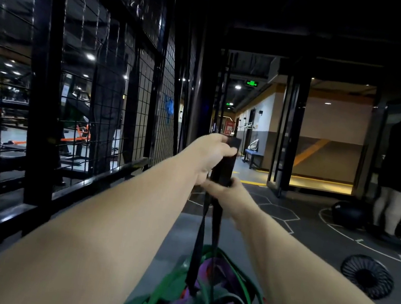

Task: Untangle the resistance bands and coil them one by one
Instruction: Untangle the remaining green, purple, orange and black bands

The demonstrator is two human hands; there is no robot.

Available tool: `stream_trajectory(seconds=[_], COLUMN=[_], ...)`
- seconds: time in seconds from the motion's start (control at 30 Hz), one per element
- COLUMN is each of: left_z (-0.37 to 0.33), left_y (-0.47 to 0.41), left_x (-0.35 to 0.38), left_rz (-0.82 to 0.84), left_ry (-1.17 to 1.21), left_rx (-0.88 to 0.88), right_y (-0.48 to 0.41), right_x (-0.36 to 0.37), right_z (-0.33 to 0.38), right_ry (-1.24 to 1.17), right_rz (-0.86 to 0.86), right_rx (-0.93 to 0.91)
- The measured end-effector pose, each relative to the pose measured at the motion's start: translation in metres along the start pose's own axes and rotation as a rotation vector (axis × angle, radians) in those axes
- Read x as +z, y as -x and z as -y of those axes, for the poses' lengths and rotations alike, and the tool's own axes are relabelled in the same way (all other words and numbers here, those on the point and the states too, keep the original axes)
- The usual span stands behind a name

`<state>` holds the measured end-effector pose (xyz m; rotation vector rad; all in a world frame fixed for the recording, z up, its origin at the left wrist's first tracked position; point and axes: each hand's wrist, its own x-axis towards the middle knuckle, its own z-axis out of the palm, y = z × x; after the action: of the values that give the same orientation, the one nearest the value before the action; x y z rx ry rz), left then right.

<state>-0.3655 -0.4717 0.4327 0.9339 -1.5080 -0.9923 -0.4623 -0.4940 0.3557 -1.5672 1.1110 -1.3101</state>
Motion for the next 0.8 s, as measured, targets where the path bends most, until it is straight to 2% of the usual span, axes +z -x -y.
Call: stream_trajectory(seconds=[0.1, 0.2, 0.27, 0.33, 0.4, 0.47, 0.5, 0.6, 0.63, 0.8], left_z=[0.003, 0.017, 0.034, 0.057, 0.083, 0.111, 0.125, 0.154, 0.159, 0.164], left_y=[0.006, 0.012, 0.015, 0.022, 0.033, 0.046, 0.052, 0.066, 0.066, 0.063], left_x=[-0.006, -0.013, -0.015, -0.011, -0.003, 0.006, 0.011, 0.028, 0.032, 0.029], left_rz=[-0.065, -0.204, -0.266, -0.319, -0.423, -0.518, -0.476, -0.106, -0.028, 0.044], left_ry=[-0.036, -0.016, 0.045, 0.063, 0.015, -0.065, -0.062, 0.05, 0.055, -0.173], left_rx=[0.082, 0.075, 0.006, -0.039, -0.019, -0.01, -0.011, -0.028, -0.022, -0.014], right_y=[-0.005, -0.003, -0.004, -0.004, -0.003, -0.006, -0.008, -0.011, -0.012, -0.009], right_x=[0.001, 0.002, 0.003, 0.0, -0.003, -0.008, -0.009, -0.01, -0.011, -0.025], right_z=[0.001, 0.002, 0.006, 0.013, 0.024, 0.038, 0.046, 0.072, 0.079, 0.097], right_ry=[-0.097, -0.045, -0.022, 0.122, 0.271, 0.24, 0.206, -0.046, -0.116, -0.218], right_rz=[0.058, 0.056, -0.033, -0.129, -0.223, -0.31, -0.354, -0.42, -0.42, -0.437], right_rx=[-0.007, 0.044, 0.092, 0.106, 0.081, 0.058, 0.06, 0.053, 0.041, 0.024])
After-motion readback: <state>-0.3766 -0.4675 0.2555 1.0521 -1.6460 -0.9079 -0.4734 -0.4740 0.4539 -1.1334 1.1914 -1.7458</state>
